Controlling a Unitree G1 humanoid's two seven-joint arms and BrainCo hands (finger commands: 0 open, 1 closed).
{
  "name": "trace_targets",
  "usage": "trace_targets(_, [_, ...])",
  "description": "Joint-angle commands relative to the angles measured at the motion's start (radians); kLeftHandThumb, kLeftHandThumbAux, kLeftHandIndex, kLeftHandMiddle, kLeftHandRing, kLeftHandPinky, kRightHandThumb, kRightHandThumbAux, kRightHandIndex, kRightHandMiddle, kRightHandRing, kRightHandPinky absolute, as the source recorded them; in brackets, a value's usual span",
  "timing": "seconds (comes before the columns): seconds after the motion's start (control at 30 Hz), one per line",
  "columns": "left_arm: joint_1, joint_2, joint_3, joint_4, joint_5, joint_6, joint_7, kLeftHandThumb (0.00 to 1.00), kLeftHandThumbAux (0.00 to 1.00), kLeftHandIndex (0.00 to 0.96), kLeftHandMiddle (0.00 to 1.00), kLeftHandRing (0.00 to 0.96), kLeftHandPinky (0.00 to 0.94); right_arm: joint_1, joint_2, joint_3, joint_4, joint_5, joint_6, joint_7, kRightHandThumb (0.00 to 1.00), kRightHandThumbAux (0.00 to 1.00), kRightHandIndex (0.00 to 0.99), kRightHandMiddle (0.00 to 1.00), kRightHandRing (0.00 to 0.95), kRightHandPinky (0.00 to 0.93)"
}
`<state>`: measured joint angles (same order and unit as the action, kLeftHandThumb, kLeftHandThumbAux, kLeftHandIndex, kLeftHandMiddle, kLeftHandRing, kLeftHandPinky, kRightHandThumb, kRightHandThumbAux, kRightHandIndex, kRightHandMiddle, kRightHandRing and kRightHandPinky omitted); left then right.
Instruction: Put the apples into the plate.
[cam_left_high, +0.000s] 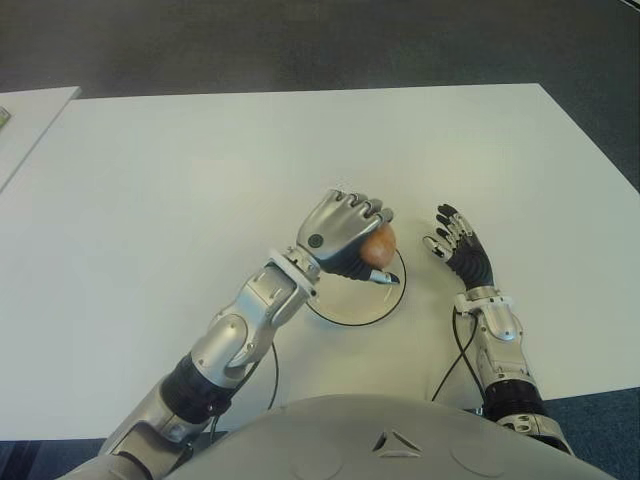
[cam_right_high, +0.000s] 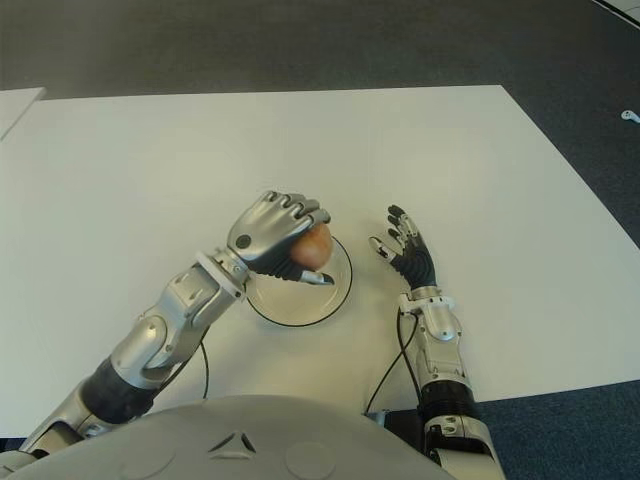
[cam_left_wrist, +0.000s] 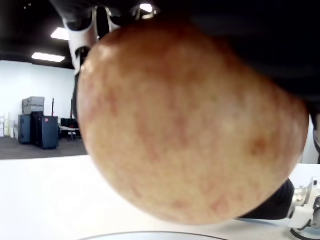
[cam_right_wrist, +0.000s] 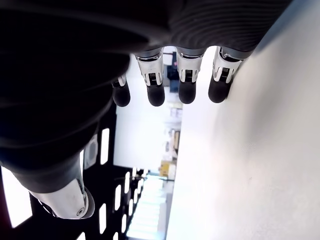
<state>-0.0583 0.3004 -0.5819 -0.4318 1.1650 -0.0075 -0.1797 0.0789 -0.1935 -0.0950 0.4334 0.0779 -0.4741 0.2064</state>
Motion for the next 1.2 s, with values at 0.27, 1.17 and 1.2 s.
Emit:
trace_targets(0.27, [-0.009, 0.001, -0.021, 0.13, 0.001, -0.046, 0.024, 0.856, 0.663, 0.408, 0.535, 0.832, 0.815, 0.1, 0.038, 0.032, 0.048, -0.02, 0.099, -0.015, 0.098, 0.683, 0.0, 0.0, 0.0, 0.0])
trace_targets(1.17, [-0.014, 0.008, -0.048, 0.33, 0.009, -0.096, 0.111, 0.856, 0.661, 0.41, 0.524, 0.802, 0.794, 0.121, 0.046, 0.042, 0.0, -0.036, 0.122, -0.037, 0.109, 0.689, 0.002, 0.0, 0.0, 0.0])
trace_targets(1.2, [-0.016, 0.011, -0.048, 0.335, 0.011, -0.096, 0.115, 0.856, 0.661, 0.411, 0.524, 0.802, 0.796, 0.121, 0.047, 0.042, 0.0, -0.037, 0.122, -0.038, 0.109, 0.686, 0.002, 0.0, 0.0, 0.0])
